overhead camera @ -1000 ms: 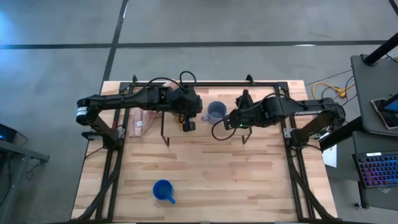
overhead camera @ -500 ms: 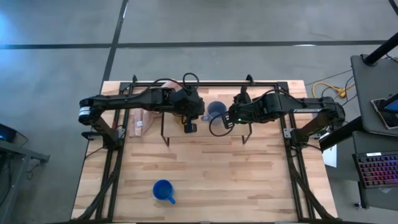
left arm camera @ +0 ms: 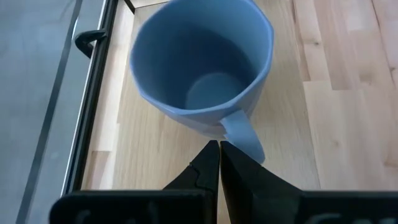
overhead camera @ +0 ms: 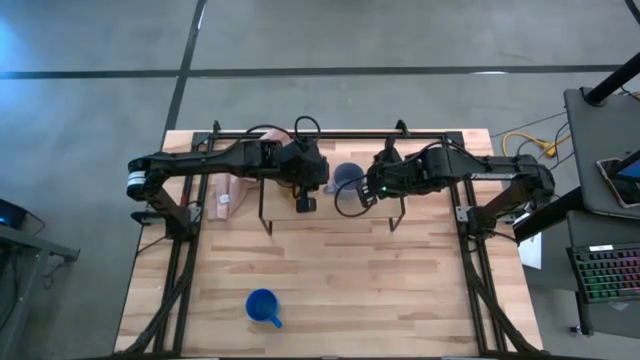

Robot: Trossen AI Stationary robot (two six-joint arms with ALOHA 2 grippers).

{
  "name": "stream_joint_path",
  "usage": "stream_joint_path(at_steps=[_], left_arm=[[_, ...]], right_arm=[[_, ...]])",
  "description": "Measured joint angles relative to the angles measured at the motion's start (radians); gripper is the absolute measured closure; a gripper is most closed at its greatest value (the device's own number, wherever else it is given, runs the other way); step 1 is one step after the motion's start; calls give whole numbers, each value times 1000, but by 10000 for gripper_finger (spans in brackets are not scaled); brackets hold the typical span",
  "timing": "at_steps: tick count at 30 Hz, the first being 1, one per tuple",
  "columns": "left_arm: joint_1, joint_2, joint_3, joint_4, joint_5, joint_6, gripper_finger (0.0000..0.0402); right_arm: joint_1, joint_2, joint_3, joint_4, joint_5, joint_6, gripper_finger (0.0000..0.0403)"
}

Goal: Stack small to large cups/mugs on shelf
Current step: Put the light blue mug on the shelf

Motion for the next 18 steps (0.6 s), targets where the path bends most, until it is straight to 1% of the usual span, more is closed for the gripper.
stream_joint_path(at_steps=[9,18], left_arm=[[6,12,9,-3,8,0,401],[6,54,45,-20,17,-1,401]], right_arm=[[-21,20,-7,20,3,-31,394],[-20,20,-7,23,5,-33,394]])
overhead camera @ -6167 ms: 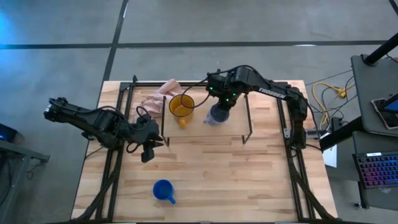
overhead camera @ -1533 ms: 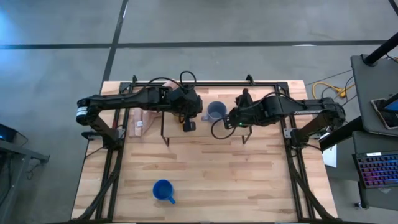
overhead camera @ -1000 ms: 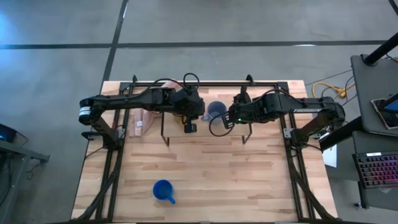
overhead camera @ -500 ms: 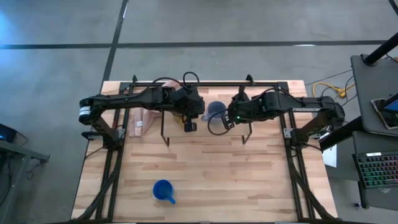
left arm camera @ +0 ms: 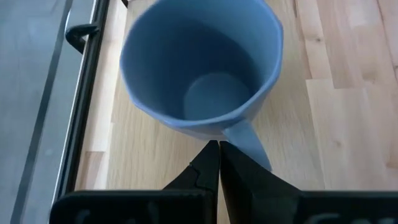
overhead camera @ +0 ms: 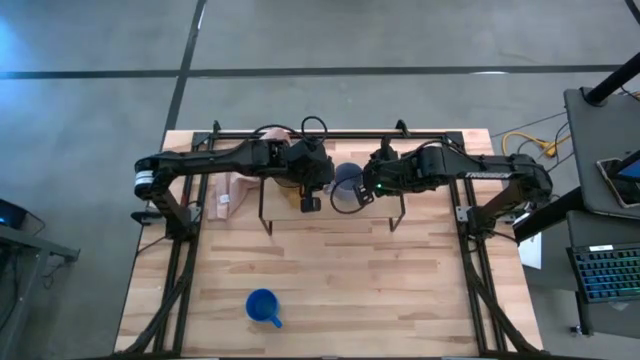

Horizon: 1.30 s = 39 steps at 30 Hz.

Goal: Stack small to large cups/mugs on shelf
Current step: Put the light blue mug on the shelf

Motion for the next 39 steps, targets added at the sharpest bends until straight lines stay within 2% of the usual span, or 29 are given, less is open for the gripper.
stream_joint_path(at_steps=[17,27,39], left_arm=[[-1,0,1,-21,15,-9,402],[-1,0,0,-20,16,-11,402],[-1,0,0,-19,18,-36,402]], right_arm=[[-34,0,-1,85,-34,-83,394],[-50,-1,-7,37,-64,-103,394],[-62,57,-20,91,-95,-148,394]])
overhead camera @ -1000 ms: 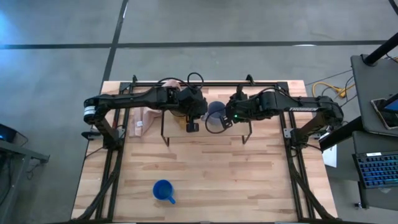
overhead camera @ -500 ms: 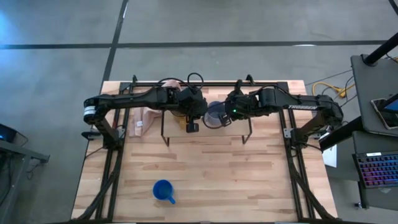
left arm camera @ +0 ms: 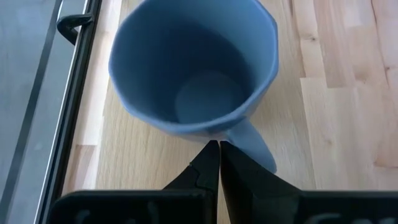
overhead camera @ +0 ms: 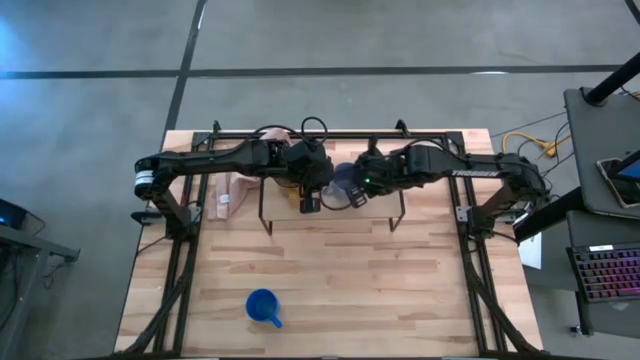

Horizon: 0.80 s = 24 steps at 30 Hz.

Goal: Stack small to large cups/mugs on shelf
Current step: Put the light blue mug on the shelf

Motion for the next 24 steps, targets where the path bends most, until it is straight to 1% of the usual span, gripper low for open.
stream_joint_path(at_steps=[7,12,20,24], left_arm=[[0,0,0,0,5,-3,402],[1,0,0,3,31,-10,402],[0,0,-1,12,38,-26,402],[0,0,-1,17,36,-26,402]], right_arm=[[-31,-8,0,11,0,-19,394],[-60,-12,1,20,0,-37,394],[-104,-12,1,96,0,-78,394],[-127,-12,1,101,-8,-91,394]])
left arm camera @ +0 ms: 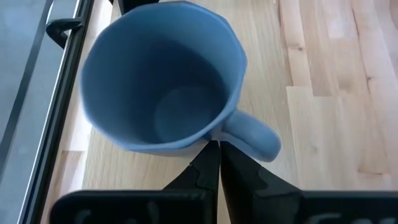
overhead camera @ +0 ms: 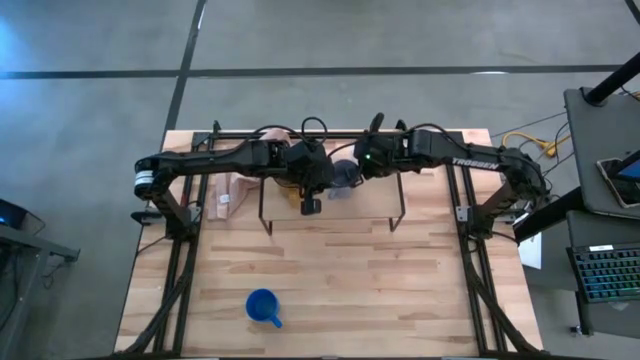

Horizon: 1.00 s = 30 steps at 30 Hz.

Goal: Stack small to large cups/mugs on shelf
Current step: Put the light blue mug on the shelf

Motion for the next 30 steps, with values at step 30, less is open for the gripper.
stream_joint_path(at_steps=[30], left_arm=[[2,6,-3,-34,-17,7,402]], right_arm=[[62,-27,2,-28,-62,36,394]])
